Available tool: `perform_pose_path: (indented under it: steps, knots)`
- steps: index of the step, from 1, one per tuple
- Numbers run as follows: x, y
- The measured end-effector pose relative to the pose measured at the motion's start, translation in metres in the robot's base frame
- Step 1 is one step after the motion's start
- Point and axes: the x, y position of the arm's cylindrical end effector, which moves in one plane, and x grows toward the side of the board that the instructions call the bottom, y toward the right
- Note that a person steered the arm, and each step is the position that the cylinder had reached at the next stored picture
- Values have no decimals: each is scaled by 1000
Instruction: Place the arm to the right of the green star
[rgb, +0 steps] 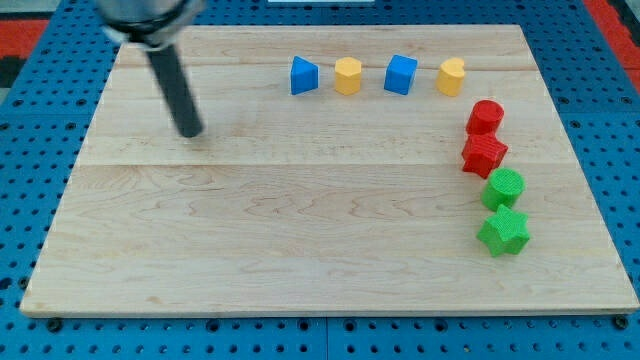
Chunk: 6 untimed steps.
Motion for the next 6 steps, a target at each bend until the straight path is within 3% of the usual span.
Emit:
perform_pose_path:
  steps: [2,3,4,5,6]
  knots:
    - [0,0]
    - [42,20]
    - [148,97]
    - [212,191]
    - [223,306]
